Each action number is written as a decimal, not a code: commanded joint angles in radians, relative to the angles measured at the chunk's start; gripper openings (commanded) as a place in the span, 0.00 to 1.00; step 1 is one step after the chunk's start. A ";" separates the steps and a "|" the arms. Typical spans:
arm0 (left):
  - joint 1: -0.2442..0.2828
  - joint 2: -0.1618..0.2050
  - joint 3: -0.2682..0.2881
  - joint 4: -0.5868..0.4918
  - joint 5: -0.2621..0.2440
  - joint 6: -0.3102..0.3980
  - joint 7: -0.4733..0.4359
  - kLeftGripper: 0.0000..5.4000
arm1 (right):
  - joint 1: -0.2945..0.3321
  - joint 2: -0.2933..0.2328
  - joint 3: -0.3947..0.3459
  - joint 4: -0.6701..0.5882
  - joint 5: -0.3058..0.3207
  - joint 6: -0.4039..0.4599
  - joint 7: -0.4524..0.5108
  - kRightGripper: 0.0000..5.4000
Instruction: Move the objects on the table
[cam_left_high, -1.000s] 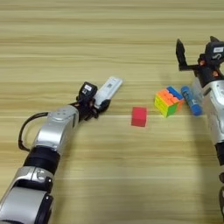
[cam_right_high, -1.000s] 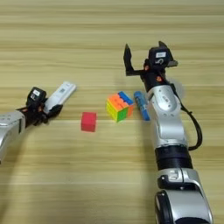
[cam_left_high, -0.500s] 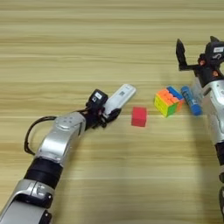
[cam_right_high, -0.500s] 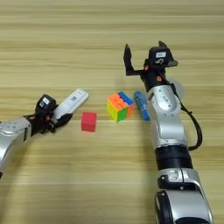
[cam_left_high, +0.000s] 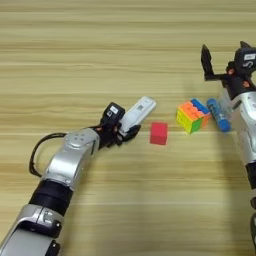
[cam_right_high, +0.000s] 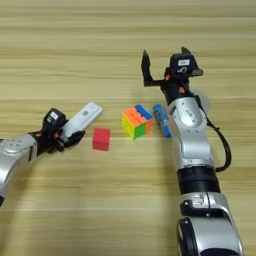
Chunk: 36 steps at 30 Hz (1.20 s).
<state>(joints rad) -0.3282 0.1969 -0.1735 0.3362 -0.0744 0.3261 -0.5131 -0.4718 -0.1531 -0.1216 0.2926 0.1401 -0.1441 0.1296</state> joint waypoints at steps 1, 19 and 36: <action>-0.007 -0.003 0.014 0.016 0.007 -0.002 0.016 0.73 | -0.010 -0.007 -0.002 0.001 -0.006 0.004 0.005 1.00; -0.042 -0.043 0.091 -0.013 -0.031 -0.111 0.030 1.00 | 0.043 -0.020 0.028 -0.031 -0.028 0.023 0.052 1.00; -0.095 -0.095 0.206 -0.002 -0.073 -0.223 0.144 1.00 | 0.148 -0.048 0.066 -0.106 -0.023 0.086 0.150 1.00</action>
<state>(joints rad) -0.3939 0.1077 0.0046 0.3188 -0.1318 0.1313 -0.4025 -0.3423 -0.1905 -0.0673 0.2132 0.1074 -0.0764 0.2535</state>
